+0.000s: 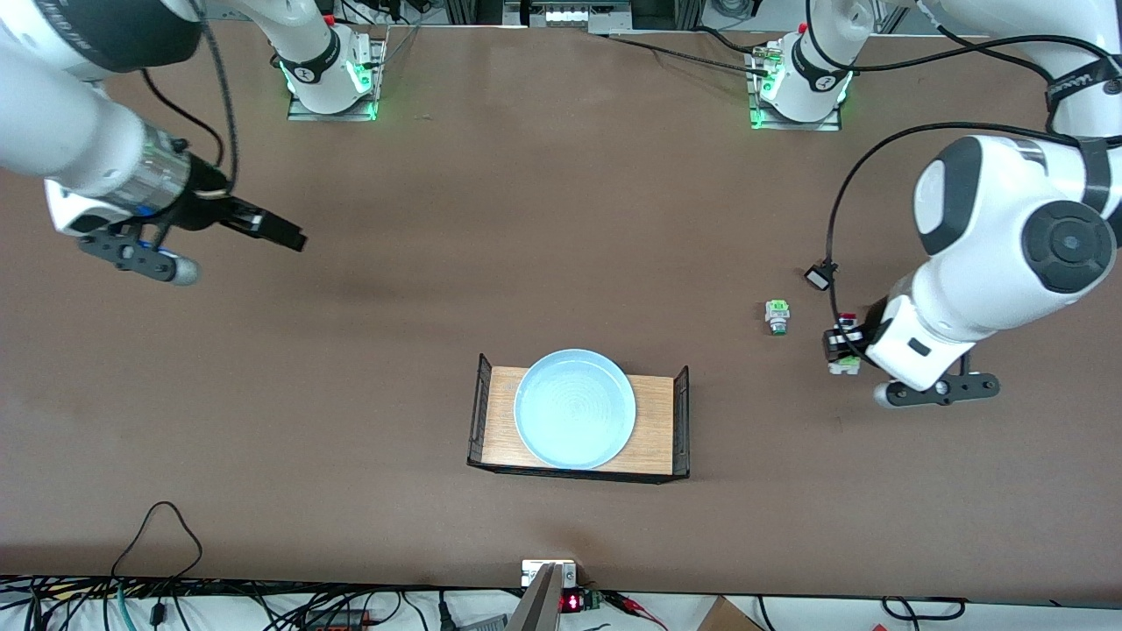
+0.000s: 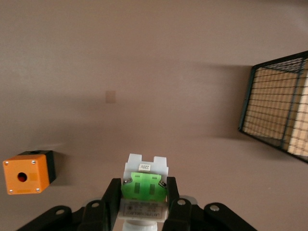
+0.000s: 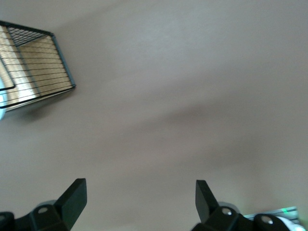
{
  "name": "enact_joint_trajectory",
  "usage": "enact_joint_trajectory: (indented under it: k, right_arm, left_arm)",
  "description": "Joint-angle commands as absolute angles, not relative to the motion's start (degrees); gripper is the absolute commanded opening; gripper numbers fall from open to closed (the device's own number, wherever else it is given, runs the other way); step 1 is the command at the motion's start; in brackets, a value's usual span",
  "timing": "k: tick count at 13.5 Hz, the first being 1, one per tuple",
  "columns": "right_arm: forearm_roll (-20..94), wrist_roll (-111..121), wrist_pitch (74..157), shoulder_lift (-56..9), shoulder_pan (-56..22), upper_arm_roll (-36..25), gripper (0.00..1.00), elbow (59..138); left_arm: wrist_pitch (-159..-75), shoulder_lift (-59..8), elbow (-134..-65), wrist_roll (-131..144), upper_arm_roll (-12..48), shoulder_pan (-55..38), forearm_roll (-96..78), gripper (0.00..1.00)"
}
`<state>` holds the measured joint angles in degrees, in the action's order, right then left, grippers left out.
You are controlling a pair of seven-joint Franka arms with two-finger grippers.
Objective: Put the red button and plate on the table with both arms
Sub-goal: 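Carry the button toward the orange box while the right gripper moves out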
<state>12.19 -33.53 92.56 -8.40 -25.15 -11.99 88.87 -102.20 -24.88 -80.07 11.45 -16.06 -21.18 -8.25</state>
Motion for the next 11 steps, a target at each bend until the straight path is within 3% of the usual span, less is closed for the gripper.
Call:
enact_joint_trajectory:
  k: [1, 6, 11]
  right_arm:
    - [13.10, -37.69, 94.73, -12.03, -29.43, -12.57, 1.00, 85.87]
    - [13.62, -52.61, 103.16, -16.60, -36.46, -12.57, 1.00, 85.34]
    - [13.71, -67.03, 110.11, -22.93, -41.92, -12.57, 1.00, 81.05]
  left_arm:
    - [-102.92, -21.45, -85.50, 7.13, -15.82, -19.52, -9.32, 0.00]
    - [-105.98, -20.74, -91.04, -0.34, -15.82, -15.92, -9.05, 0.00]
    - [-121.87, -21.62, -100.09, -1.41, -15.73, -14.94, -9.49, 0.00]
